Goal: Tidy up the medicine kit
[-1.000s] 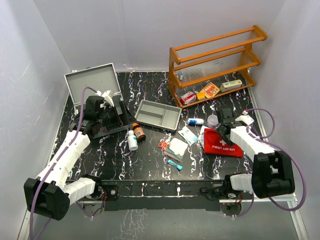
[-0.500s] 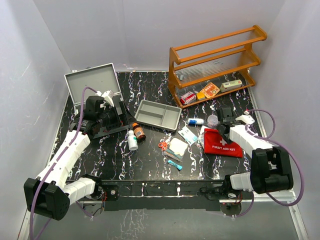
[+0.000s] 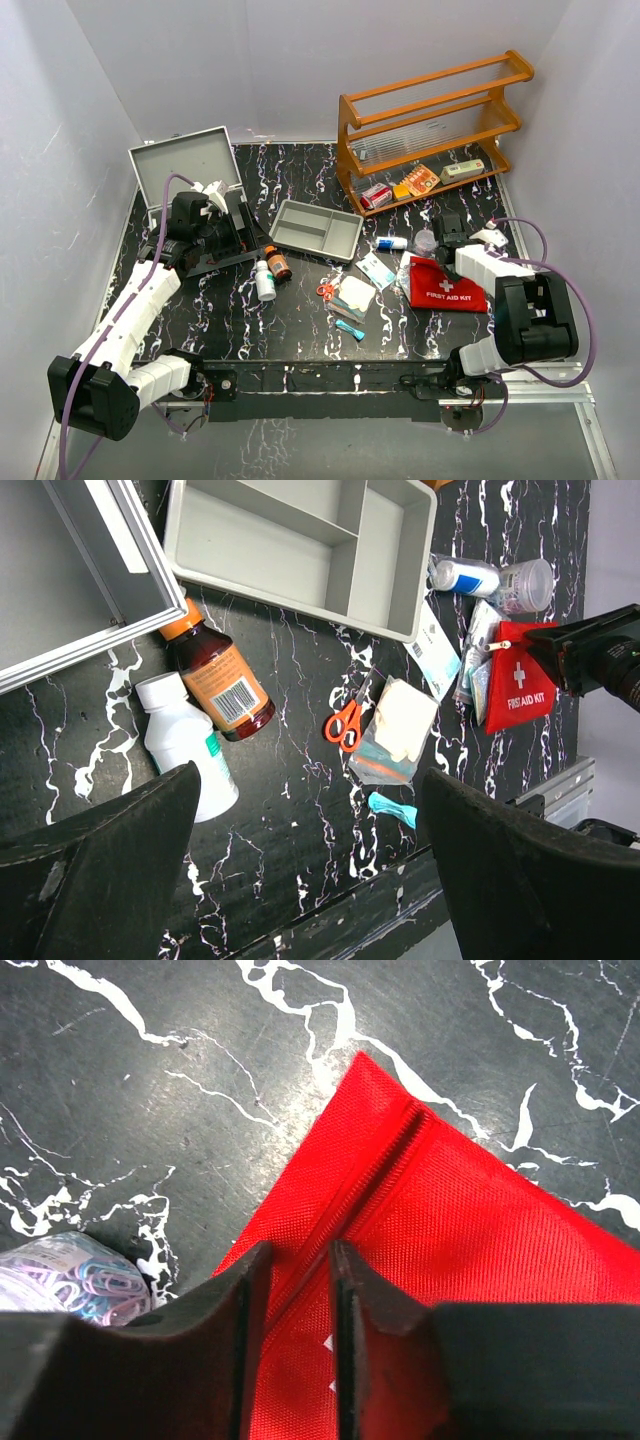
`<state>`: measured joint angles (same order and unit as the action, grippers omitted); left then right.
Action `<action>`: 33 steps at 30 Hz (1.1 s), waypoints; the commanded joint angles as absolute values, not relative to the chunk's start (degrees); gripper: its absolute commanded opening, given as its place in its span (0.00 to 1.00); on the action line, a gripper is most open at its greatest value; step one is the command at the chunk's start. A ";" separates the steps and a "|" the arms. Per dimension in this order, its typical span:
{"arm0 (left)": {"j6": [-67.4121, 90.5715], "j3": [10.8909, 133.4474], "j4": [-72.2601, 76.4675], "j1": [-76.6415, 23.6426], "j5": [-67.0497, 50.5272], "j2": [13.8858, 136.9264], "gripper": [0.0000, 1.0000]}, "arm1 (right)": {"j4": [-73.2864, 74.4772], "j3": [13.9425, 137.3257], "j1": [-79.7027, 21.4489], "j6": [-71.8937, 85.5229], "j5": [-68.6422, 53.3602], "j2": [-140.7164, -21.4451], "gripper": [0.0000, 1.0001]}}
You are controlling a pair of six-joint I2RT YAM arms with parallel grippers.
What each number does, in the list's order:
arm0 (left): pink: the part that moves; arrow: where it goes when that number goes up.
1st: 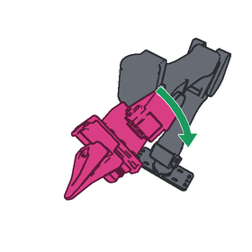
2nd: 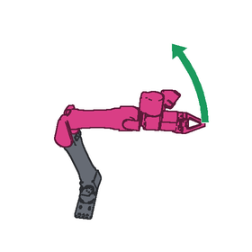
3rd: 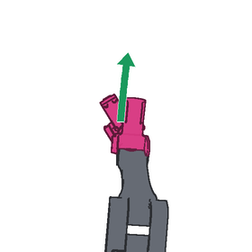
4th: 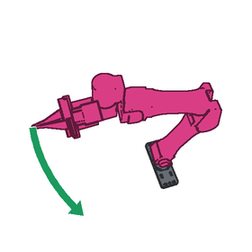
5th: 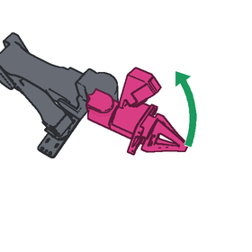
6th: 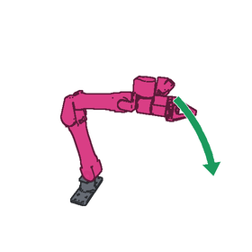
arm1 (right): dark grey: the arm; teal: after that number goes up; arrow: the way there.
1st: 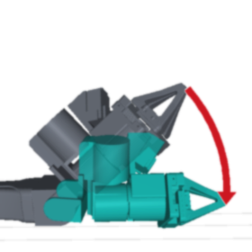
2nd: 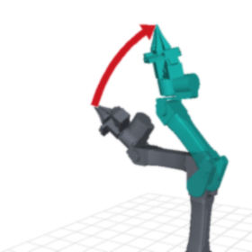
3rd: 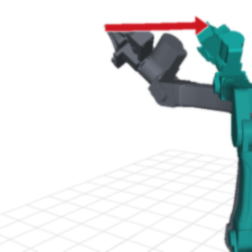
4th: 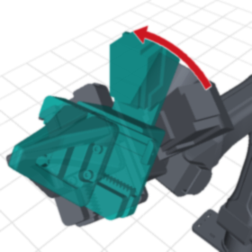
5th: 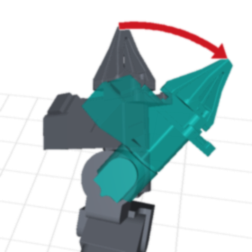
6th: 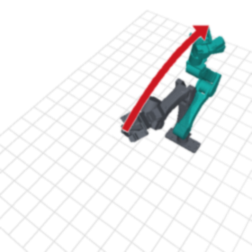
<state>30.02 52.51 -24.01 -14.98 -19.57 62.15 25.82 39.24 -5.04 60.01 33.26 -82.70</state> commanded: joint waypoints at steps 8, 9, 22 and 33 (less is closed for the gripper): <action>29.27 52.28 -22.30 -14.91 -27.07 60.66 0.91 | 22.72 41.06 -4.56 53.96 32.98 -77.04 0.00; 29.42 52.07 -21.86 -14.98 -27.94 60.69 0.91 | 23.05 41.05 -4.57 53.39 32.65 -75.95 0.00; 32.78 49.43 -15.92 -17.19 -33.24 62.59 0.90 | 27.58 40.49 -4.57 46.91 24.16 -64.45 0.00; 33.59 49.41 -15.47 -18.29 -32.71 63.21 0.90 | 24.57 41.43 -2.51 57.96 25.91 -75.91 0.38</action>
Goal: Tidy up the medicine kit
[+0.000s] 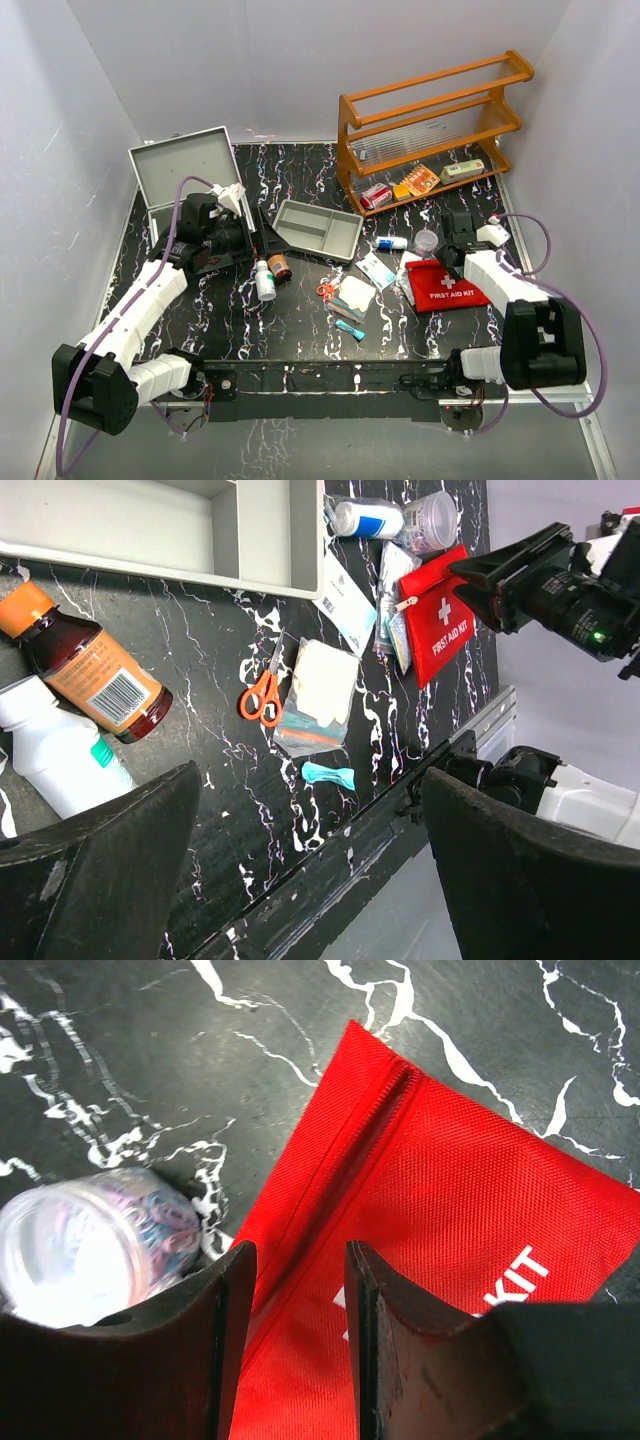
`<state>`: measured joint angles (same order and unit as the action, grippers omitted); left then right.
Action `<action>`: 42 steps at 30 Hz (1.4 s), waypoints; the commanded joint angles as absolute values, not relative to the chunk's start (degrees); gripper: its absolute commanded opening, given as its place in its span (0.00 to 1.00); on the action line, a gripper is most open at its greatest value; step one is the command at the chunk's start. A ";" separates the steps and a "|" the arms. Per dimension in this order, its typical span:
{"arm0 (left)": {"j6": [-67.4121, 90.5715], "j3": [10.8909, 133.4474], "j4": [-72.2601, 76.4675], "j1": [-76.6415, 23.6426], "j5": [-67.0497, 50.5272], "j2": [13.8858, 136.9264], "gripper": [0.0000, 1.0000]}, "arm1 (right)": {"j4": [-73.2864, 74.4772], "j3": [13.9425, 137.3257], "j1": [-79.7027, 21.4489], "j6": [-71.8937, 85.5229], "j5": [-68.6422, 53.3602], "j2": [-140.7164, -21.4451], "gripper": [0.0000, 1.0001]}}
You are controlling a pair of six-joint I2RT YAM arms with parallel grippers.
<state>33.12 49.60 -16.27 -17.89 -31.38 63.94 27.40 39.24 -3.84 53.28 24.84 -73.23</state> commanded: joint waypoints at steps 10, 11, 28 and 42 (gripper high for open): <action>33.93 49.57 -15.29 -18.48 -32.37 64.04 0.90 | 20.87 42.07 -1.41 57.48 27.87 -79.09 0.35; 34.00 49.61 -15.29 -18.49 -32.35 64.11 0.90 | 20.72 42.03 -1.46 57.17 27.87 -78.84 0.35; 34.04 49.16 -15.95 -18.68 -31.74 63.63 0.89 | 13.70 39.63 -0.93 54.79 23.45 -80.79 0.31; 35.18 49.23 -14.85 -19.39 -33.68 63.42 0.89 | 16.97 40.89 -0.79 54.94 22.36 -78.65 0.00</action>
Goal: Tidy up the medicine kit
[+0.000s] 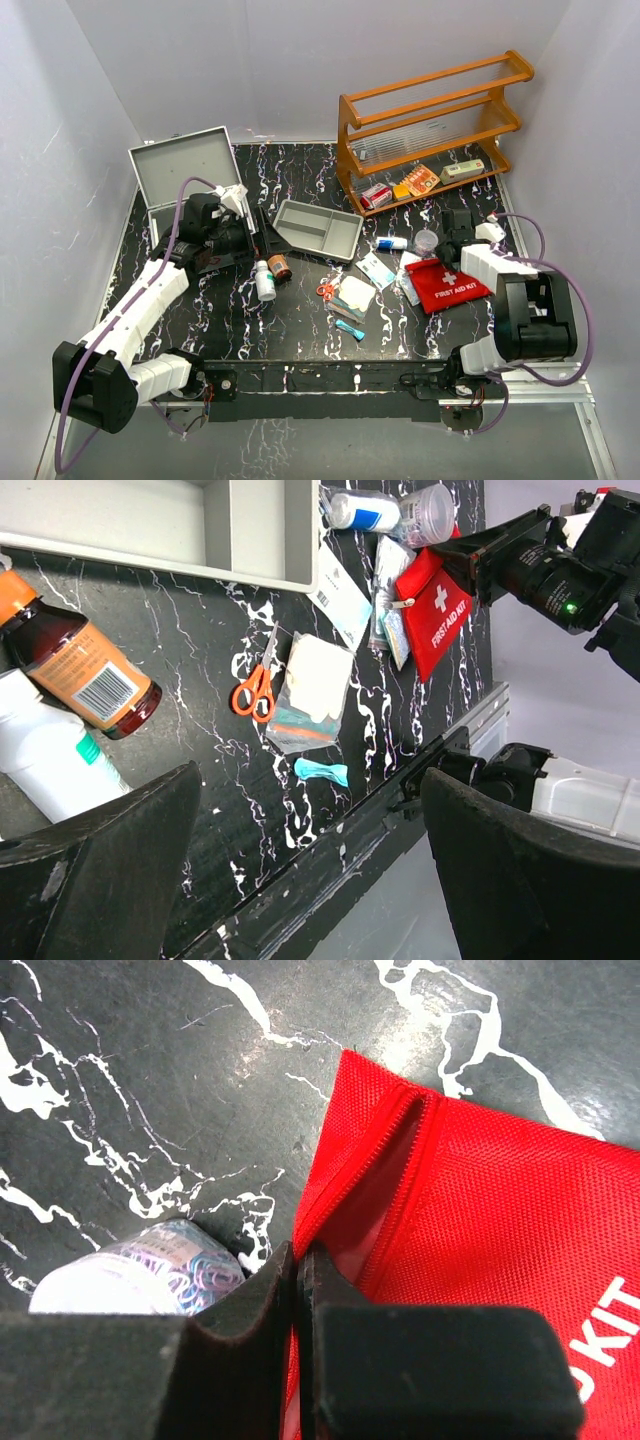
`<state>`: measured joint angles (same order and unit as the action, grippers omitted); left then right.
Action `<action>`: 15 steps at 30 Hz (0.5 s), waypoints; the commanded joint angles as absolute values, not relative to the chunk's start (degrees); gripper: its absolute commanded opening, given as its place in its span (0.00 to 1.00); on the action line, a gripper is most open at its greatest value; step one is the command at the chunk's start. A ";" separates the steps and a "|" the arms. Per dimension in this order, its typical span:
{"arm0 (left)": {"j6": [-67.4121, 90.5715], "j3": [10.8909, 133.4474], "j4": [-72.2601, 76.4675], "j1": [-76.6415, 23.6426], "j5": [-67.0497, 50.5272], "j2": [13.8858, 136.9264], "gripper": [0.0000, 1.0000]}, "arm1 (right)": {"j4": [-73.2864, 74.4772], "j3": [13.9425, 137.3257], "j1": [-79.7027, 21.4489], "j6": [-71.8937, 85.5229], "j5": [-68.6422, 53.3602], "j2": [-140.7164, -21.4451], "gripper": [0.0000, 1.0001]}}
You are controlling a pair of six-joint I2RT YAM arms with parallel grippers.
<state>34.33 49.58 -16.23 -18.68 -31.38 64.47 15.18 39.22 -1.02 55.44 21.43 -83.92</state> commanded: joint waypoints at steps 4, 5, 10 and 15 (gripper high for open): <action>36.76 48.81 -12.31 -20.63 -34.83 63.53 0.89 | 23.25 42.95 -0.75 53.17 21.44 -71.49 0.00; 37.13 48.65 -11.43 -21.06 -35.07 63.59 0.89 | 25.03 43.57 -0.79 52.65 20.58 -69.58 0.00; 39.47 48.00 -6.91 -24.05 -35.24 64.51 0.89 | 29.73 44.94 -0.92 49.20 10.46 -60.86 0.00; 41.98 48.28 -1.81 -28.86 -33.70 66.73 0.89 | 31.58 45.62 -1.15 45.63 -5.70 -55.07 0.00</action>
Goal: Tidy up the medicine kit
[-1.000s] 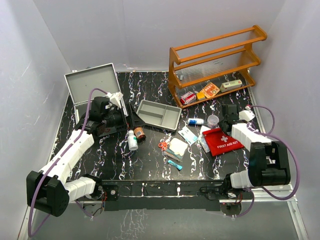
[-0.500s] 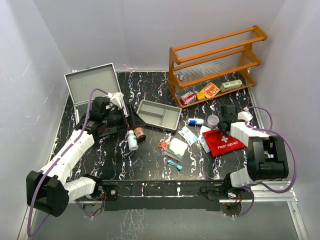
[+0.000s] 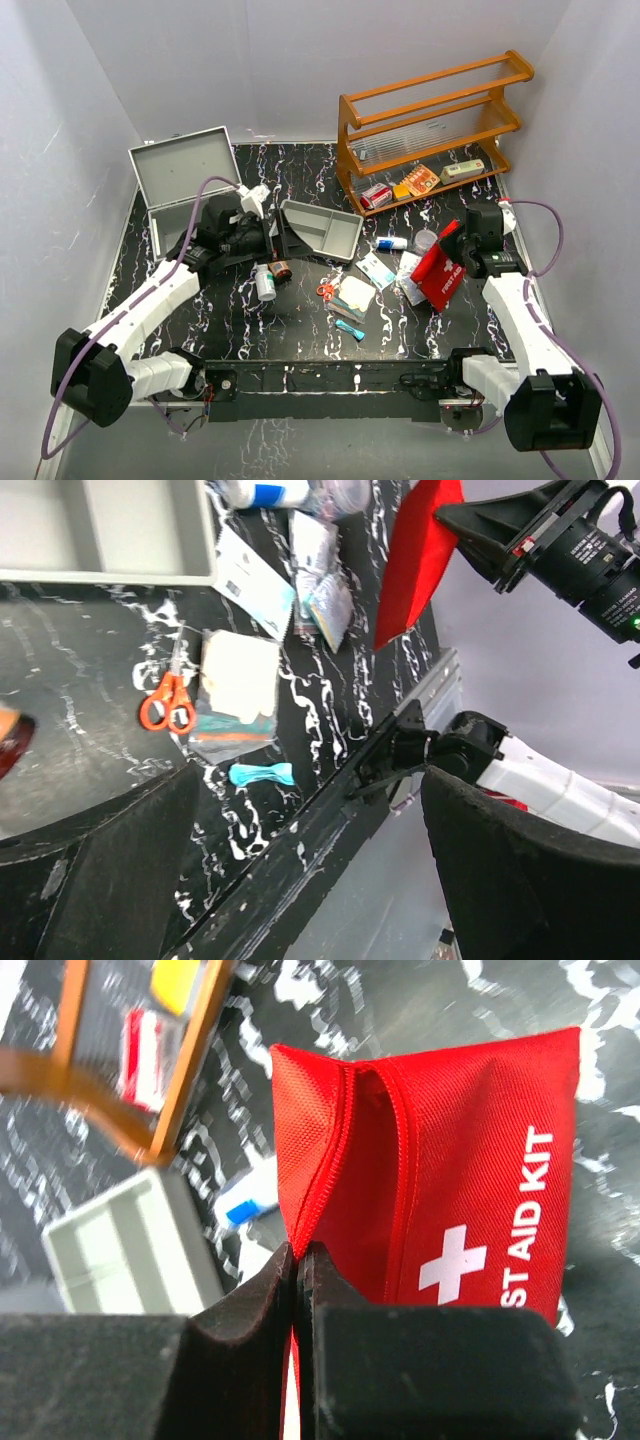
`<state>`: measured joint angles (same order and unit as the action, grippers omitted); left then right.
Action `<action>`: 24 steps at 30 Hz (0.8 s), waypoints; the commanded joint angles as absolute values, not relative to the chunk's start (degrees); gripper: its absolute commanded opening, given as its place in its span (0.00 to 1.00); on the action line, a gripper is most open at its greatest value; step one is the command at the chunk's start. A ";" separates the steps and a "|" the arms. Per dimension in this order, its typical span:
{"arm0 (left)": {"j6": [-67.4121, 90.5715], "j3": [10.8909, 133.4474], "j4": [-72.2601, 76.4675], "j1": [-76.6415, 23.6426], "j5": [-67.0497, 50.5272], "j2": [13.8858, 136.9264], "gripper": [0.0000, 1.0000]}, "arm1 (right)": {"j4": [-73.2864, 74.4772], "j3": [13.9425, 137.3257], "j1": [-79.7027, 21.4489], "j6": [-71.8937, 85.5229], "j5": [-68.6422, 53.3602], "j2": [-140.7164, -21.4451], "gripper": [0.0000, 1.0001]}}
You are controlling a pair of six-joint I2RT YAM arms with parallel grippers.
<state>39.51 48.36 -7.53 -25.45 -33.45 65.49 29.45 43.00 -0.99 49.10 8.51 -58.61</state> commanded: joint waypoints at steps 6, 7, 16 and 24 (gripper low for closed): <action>43.78 50.25 1.78 -35.86 -31.05 71.82 0.89 | 30.83 45.87 -6.18 51.63 -13.43 -50.96 0.00; 43.88 50.61 2.17 -36.96 -30.53 72.72 0.89 | 30.23 45.94 -8.02 53.21 -13.07 -50.58 0.00; 46.89 50.91 8.20 -41.81 -30.41 75.31 0.89 | 20.78 48.49 -30.37 64.07 -0.76 -56.67 0.00; 47.31 47.29 7.38 -41.84 -27.22 70.67 0.87 | 13.02 51.45 -40.21 68.13 5.21 -65.10 0.00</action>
